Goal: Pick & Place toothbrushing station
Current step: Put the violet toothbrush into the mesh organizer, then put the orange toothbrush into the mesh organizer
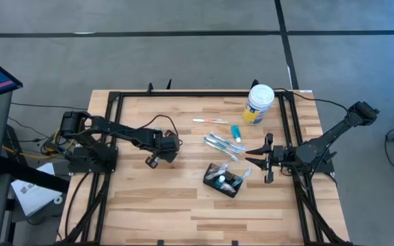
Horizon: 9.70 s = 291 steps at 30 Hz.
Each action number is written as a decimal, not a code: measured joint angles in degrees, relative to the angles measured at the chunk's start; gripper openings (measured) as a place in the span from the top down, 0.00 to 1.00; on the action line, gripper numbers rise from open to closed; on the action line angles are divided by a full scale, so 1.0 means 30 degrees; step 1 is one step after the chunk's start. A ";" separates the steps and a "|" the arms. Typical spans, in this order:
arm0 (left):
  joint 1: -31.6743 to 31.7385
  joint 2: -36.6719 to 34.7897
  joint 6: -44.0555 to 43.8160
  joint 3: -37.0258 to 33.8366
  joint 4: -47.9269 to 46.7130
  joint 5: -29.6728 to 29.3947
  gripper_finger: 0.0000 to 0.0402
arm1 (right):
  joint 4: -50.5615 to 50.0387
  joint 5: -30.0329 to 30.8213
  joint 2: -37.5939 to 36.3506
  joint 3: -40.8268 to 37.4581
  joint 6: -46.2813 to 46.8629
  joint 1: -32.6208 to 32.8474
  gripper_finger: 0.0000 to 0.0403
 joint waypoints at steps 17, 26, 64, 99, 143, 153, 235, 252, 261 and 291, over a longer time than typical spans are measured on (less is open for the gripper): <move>-0.0058 -0.2358 -0.2049 0.0022 0.1182 0.2175 1.00 | -0.0016 0.0000 0.0005 0.0000 0.0000 -0.0001 0.76; -0.0058 -0.5427 -0.2818 0.0022 0.2452 0.4136 1.00 | -0.0001 0.0000 0.0000 0.0000 0.0007 -0.0001 0.76; -0.1278 -0.6951 -0.8816 0.0022 1.0794 0.8149 1.00 | 0.0008 0.0000 0.0005 0.0000 0.0022 -0.0001 0.76; -0.4058 -0.3895 -1.0948 0.0015 1.9204 0.8156 1.00 | 0.0052 0.0000 0.0007 0.0000 0.0007 -0.0001 0.76; -0.3971 -0.0156 -1.0876 0.0015 2.3187 0.8141 1.00 | -0.0014 0.0000 0.0006 0.0000 0.0008 0.0003 0.76; -0.3847 0.1006 -1.0941 0.0026 2.3808 0.8132 1.00 | -0.0006 -0.0005 0.0007 0.0000 0.0009 0.0006 0.76; 0.3715 0.0233 -1.1174 0.0015 1.8246 0.4528 0.81 | -0.0157 0.0000 0.0003 0.0000 0.0015 0.0001 0.76; 0.6755 0.3053 -0.8614 0.0015 1.8336 0.4543 0.81 | -0.0159 0.0000 0.0007 0.0000 0.0007 -0.0001 0.76; 0.8089 0.3123 -0.8573 0.0015 1.8388 0.4581 0.81 | -0.0152 0.0000 0.0000 0.0000 0.0007 -0.0001 0.76; 0.8422 0.6849 -0.8288 0.2222 1.8449 0.5979 0.81 | -0.1057 0.0000 0.0226 0.0000 0.0707 -0.0125 0.76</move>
